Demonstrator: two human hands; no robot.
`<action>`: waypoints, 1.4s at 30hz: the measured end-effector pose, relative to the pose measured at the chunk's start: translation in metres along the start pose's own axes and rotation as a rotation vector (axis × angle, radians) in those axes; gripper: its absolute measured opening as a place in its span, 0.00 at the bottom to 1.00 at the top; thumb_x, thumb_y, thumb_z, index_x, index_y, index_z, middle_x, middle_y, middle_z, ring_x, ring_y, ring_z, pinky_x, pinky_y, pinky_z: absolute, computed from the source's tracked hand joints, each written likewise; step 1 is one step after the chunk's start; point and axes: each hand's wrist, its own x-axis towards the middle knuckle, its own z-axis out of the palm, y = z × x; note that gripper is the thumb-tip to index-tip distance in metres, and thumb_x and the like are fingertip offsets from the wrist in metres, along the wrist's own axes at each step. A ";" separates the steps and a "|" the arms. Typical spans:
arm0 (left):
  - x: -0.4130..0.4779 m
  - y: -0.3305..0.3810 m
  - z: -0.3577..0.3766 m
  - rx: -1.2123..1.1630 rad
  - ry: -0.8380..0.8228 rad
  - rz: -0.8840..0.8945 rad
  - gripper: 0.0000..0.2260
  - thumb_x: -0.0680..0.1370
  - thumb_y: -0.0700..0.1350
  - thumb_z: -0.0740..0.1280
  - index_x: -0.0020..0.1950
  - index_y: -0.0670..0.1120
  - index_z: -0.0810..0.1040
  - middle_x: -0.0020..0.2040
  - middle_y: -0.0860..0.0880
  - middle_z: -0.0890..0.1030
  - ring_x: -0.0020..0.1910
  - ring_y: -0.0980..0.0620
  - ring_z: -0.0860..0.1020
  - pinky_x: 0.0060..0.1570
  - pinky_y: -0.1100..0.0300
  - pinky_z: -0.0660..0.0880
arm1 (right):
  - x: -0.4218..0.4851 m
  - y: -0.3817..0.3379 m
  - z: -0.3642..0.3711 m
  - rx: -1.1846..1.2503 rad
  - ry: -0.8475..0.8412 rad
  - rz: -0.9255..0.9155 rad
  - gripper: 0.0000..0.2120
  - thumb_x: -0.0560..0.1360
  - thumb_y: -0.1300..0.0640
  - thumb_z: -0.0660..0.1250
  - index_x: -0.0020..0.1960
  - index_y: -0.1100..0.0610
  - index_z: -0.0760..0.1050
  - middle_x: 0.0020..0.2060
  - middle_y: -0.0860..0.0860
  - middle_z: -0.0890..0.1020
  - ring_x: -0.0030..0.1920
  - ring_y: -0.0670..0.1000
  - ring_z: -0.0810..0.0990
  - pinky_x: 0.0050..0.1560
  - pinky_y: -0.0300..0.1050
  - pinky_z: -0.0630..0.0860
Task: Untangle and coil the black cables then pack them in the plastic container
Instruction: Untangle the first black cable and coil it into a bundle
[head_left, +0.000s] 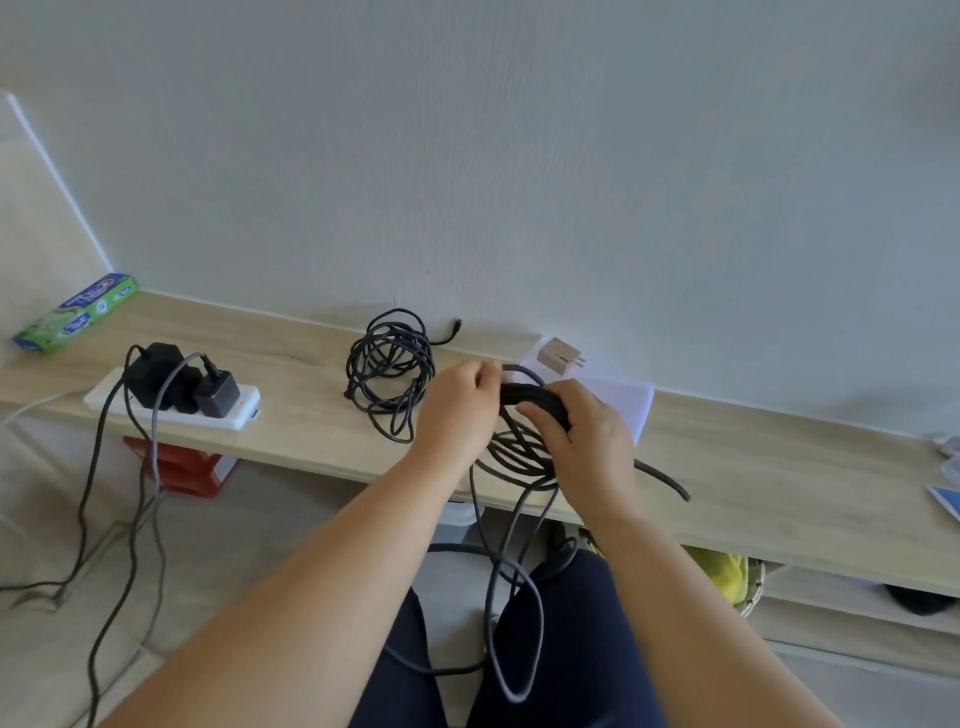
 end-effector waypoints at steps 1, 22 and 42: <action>0.004 -0.003 -0.001 -0.012 0.002 -0.055 0.13 0.83 0.46 0.54 0.46 0.47 0.77 0.33 0.49 0.74 0.31 0.53 0.70 0.26 0.68 0.64 | -0.003 -0.002 0.000 0.054 0.032 0.054 0.08 0.76 0.50 0.66 0.45 0.55 0.75 0.34 0.46 0.76 0.35 0.49 0.74 0.37 0.44 0.70; 0.008 -0.006 -0.068 -0.221 -0.357 -0.065 0.10 0.74 0.53 0.70 0.40 0.48 0.84 0.39 0.50 0.85 0.41 0.55 0.82 0.55 0.53 0.76 | 0.071 0.019 -0.055 1.489 0.633 1.027 0.16 0.81 0.49 0.58 0.39 0.58 0.67 0.29 0.50 0.68 0.28 0.51 0.74 0.29 0.41 0.75; 0.026 0.065 -0.054 -0.215 -0.621 0.032 0.14 0.77 0.54 0.64 0.43 0.42 0.75 0.23 0.52 0.64 0.22 0.55 0.64 0.30 0.60 0.71 | 0.057 -0.025 -0.065 0.475 -0.187 0.205 0.08 0.79 0.50 0.61 0.47 0.53 0.74 0.34 0.46 0.78 0.35 0.46 0.78 0.39 0.34 0.74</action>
